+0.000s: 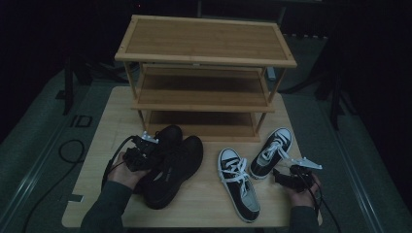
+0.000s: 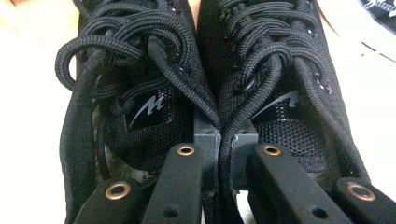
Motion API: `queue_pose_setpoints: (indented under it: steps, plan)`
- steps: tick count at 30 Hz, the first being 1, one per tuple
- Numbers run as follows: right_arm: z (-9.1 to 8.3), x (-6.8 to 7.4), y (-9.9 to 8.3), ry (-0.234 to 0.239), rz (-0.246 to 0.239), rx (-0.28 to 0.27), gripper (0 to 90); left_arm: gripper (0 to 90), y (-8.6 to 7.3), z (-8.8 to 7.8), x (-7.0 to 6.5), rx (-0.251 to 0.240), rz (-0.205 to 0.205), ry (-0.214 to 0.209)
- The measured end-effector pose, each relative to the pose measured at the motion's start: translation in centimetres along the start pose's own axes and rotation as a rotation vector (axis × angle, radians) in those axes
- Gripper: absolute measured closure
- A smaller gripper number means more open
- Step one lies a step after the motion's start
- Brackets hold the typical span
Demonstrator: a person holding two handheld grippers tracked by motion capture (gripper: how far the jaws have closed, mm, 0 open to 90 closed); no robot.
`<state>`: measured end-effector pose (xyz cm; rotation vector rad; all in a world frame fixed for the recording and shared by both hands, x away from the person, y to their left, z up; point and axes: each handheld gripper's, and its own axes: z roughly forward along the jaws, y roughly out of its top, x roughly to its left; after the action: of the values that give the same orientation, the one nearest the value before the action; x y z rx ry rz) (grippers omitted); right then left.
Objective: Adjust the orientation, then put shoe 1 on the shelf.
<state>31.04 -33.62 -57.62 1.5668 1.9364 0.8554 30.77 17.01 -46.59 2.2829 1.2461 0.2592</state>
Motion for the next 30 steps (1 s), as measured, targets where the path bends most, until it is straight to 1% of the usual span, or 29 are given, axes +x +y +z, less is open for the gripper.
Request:
queue_pose_setpoints:
  steps: [6, 10, 12, 18, 25, 30]
  plan:
    - [0.0, 0.0, 0.0, 0.000, 0.000, 0.000, 14.4, 85.7, 0.6, -0.4, 0.0, -0.023, -0.002, 0.001]
    - [0.0, 0.0, 0.0, 0.000, 0.000, 0.000, 14.4, 85.6, 1.1, -0.6, -0.2, -0.016, 0.013, 0.013]
    - [0.0, 0.0, 0.0, 0.000, 0.000, 0.000, 14.4, 85.6, 1.3, -0.5, -0.2, -0.013, 0.020, 0.019]
    - [0.0, 0.0, 0.0, 0.000, 0.000, 0.000, 14.4, 85.6, 1.9, -0.2, -0.3, -0.012, 0.022, 0.037]
    - [0.0, 0.0, 0.0, 0.001, 0.000, 0.000, 14.3, 85.6, 2.8, 0.0, -0.4, -0.023, 0.017, 0.044]
    - [0.0, 0.0, 0.0, 0.002, -0.001, 0.000, 14.3, 85.5, 3.5, 0.5, -0.6, -0.016, 0.014, 0.060]
